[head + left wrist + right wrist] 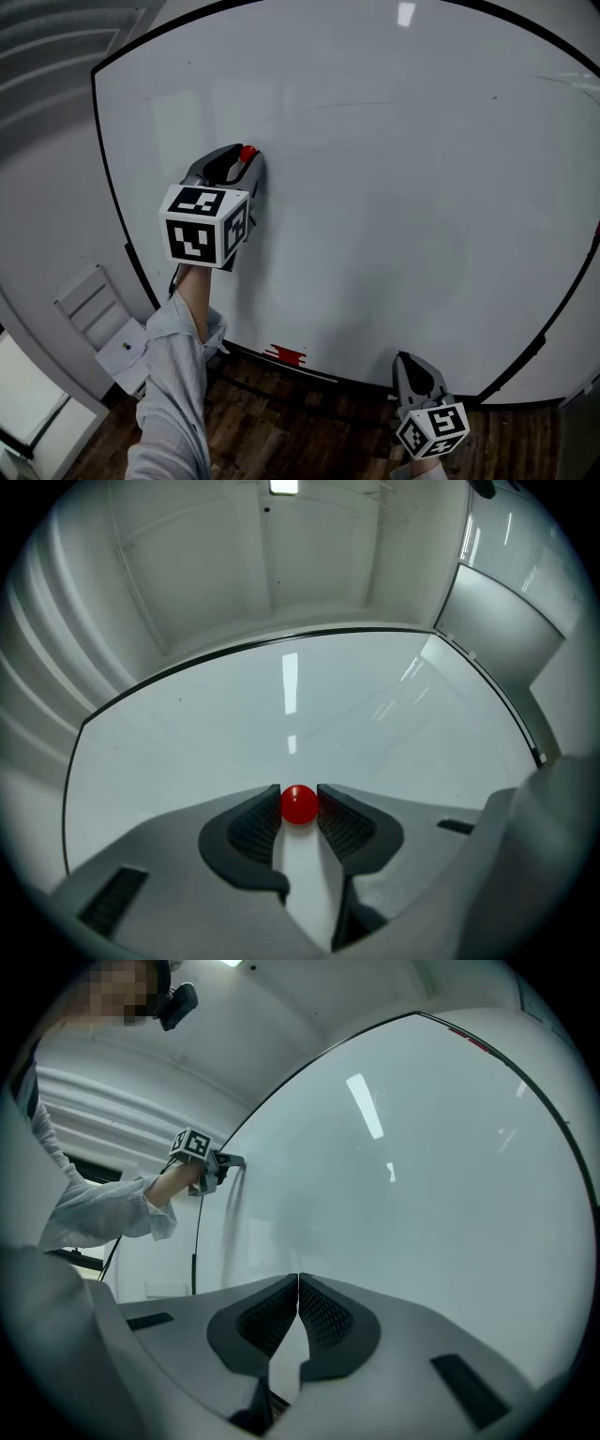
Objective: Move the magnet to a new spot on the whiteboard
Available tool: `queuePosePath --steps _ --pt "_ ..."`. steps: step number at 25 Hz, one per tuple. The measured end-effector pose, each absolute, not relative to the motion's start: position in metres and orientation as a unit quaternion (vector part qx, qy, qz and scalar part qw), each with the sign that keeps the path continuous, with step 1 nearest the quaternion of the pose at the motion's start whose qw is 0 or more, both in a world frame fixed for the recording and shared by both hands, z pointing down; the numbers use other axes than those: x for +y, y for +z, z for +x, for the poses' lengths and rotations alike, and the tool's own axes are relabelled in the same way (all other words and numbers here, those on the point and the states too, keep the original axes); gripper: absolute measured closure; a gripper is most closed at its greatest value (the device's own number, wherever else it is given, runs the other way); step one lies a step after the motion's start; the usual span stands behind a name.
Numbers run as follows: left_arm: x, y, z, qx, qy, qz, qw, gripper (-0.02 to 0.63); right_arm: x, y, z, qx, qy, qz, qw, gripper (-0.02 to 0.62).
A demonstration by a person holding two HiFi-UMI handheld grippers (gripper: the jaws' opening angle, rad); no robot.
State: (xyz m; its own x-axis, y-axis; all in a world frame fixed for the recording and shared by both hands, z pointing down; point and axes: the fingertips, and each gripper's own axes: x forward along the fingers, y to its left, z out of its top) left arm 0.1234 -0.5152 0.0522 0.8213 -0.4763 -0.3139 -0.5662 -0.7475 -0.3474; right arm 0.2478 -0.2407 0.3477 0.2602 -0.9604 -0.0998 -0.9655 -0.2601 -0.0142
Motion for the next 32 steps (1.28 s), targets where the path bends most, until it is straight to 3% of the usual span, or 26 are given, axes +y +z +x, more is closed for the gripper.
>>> queuePosePath --steps 14,20,32 --pt "-0.518 0.053 0.126 0.265 0.124 -0.933 0.211 0.477 -0.249 0.346 0.242 0.607 0.039 -0.793 0.030 0.568" --pt "-0.518 0.053 0.120 0.260 0.141 -0.935 0.199 0.333 -0.249 0.341 0.240 0.608 0.043 -0.792 0.033 0.568" --pt "-0.488 0.106 0.114 0.231 0.127 -0.949 0.172 0.325 -0.244 0.341 0.231 0.612 0.047 -0.789 0.034 0.568"
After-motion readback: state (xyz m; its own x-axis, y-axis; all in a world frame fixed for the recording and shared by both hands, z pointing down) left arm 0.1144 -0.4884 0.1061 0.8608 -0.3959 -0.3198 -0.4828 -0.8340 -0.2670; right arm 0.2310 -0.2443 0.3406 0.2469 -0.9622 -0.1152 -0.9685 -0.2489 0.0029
